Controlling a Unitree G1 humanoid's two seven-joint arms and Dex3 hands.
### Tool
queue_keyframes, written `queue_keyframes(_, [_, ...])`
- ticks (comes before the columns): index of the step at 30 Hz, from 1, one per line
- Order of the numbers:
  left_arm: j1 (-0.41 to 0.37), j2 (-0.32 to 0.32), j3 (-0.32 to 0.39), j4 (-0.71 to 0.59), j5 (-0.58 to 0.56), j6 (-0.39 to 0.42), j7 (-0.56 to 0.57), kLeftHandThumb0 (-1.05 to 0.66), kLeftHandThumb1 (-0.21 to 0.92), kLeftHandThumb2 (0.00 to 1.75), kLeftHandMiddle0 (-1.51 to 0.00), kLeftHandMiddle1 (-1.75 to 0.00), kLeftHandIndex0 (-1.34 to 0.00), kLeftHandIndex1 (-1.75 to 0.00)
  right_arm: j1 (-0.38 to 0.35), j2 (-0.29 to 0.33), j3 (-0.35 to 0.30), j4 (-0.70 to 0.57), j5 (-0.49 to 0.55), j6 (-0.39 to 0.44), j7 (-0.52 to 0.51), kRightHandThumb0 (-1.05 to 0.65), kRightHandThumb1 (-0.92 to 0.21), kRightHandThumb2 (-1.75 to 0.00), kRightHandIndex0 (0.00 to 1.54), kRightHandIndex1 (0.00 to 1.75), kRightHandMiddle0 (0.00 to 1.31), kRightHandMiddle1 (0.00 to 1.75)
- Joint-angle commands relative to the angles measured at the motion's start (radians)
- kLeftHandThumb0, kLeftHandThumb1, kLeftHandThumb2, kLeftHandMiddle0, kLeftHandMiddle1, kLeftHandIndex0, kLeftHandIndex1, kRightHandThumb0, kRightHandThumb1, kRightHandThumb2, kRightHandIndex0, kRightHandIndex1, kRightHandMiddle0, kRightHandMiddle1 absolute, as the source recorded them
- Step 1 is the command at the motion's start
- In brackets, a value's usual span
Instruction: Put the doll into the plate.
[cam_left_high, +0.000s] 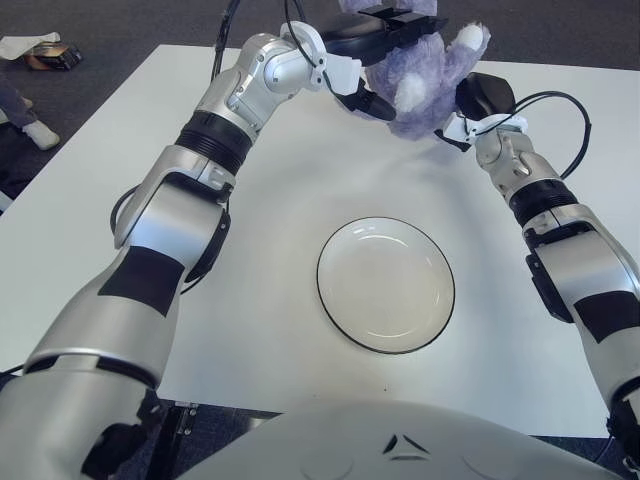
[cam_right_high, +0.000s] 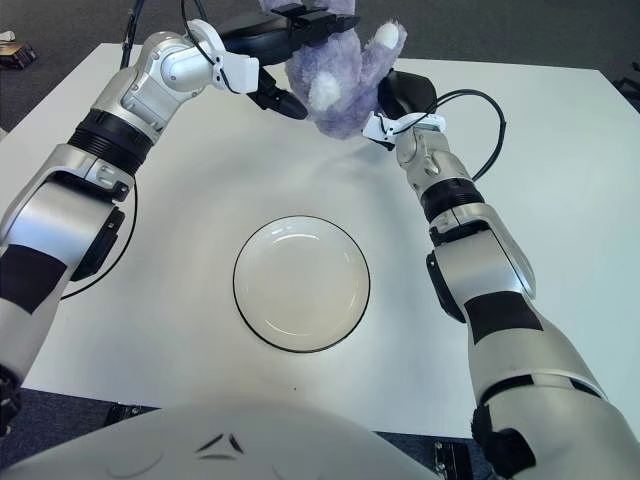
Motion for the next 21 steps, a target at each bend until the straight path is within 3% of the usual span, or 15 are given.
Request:
queue_keyframes(1, [-0.006, 0.006, 0.001, -0.007, 0.012, -0.017, -0.006, -1.05, 0.92, 0.3, 0.0, 0.0, 0.0, 0.0, -0.031, -0.007, 0.011, 0.01, -0.014, -0.048, -0.022, 0.0, -0.03, -1.6, 0.88, 1.58, 0.61, 1.75])
queue_keyframes(7, [-0.006, 0.015, -0.01, -0.017, 0.06, -0.034, 0.033, -1.05, 0.92, 0.26, 0.0, 0.0, 0.0, 0.0, -0.034, -0.012, 0.021, 0.024, -0.023, -0.072, -0.027, 0.0, -0.01, -1.59, 0.9, 1.54, 0.63, 1.75])
queue_keyframes(15, [-0.002, 0.015, -0.004, -0.017, 0.085, -0.049, 0.061, -1.05, 0.92, 0.18, 0.0, 0.0, 0.0, 0.0, -0.043, -0.015, 0.058, 0.038, -0.074, -0.04, -0.066, 0.0, 0.03, -1.61, 0.95, 1.46, 0.67, 1.75])
queue_keyframes(21, [-0.018, 0.027, -0.012, -0.022, 0.114, -0.048, 0.061, -1.05, 0.92, 0.16, 0.0, 0.0, 0.0, 0.0, -0.022, -0.036, 0.095, 0.008, -0.134, -0.016, -0.133, 0.0, 0.03, -1.63, 0.95, 1.5, 0.66, 1.75])
